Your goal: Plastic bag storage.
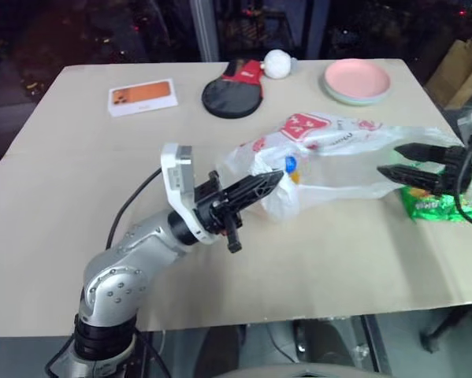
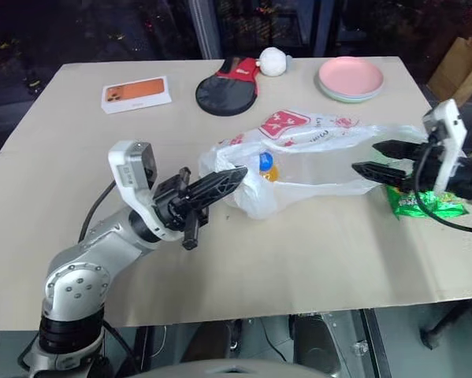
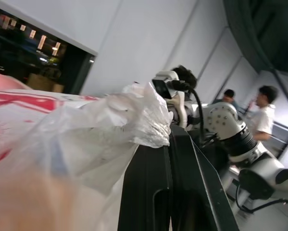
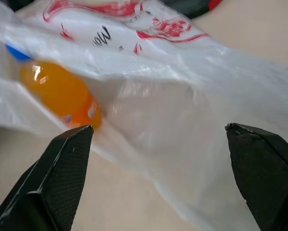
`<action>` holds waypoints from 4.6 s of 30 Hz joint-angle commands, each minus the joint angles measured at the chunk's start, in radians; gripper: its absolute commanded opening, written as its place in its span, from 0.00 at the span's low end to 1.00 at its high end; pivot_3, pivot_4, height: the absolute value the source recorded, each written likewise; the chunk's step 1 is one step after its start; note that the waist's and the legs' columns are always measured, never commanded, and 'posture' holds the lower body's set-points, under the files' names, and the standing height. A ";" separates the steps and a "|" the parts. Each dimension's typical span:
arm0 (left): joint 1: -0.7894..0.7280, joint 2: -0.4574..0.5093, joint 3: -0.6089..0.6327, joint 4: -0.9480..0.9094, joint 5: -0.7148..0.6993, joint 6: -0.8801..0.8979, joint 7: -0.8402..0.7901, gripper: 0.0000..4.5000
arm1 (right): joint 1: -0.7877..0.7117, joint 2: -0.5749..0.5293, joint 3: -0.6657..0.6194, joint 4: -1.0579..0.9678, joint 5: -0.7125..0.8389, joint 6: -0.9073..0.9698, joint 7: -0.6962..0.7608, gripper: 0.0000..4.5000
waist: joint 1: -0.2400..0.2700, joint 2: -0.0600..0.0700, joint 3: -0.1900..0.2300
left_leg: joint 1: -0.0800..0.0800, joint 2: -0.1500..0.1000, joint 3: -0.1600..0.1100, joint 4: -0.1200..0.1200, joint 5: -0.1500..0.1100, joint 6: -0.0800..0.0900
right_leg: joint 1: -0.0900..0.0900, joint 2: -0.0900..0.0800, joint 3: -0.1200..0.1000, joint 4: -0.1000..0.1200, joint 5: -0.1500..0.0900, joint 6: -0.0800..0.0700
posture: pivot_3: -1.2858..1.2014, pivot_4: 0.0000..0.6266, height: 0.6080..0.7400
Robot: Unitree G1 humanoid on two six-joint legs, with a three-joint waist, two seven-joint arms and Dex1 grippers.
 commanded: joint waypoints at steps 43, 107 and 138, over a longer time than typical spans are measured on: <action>0.010 0.068 0.049 0.017 -0.024 0.014 -0.024 0.00 | 0.138 0.066 -0.396 0.572 0.039 -0.121 -0.296 0.99 | -0.010 0.005 -0.001 | 0.016 0.001 0.012 -0.002 0.000 0.000 | 0.010 0.002 0.013 0.000 0.000 0.001 | 0.52 0.24 1.00; 0.075 0.091 -0.017 -0.064 -0.016 0.033 -0.077 0.00 | -0.277 -0.015 0.187 0.137 0.312 0.471 -0.020 0.04 | 0.018 0.000 0.001 | 0.012 0.002 0.010 -0.004 0.000 0.001 | 0.009 0.002 0.010 -0.009 0.000 0.002 | 0.52 0.24 1.00; 0.039 0.072 -0.012 -0.013 0.039 0.005 -0.090 0.00 | -0.301 0.036 0.021 -0.012 0.358 0.438 0.020 0.98 | 0.012 0.000 0.001 | -0.003 0.001 0.002 -0.003 0.000 0.001 | -0.002 0.000 0.001 -0.006 0.001 0.001 | 0.52 0.24 1.00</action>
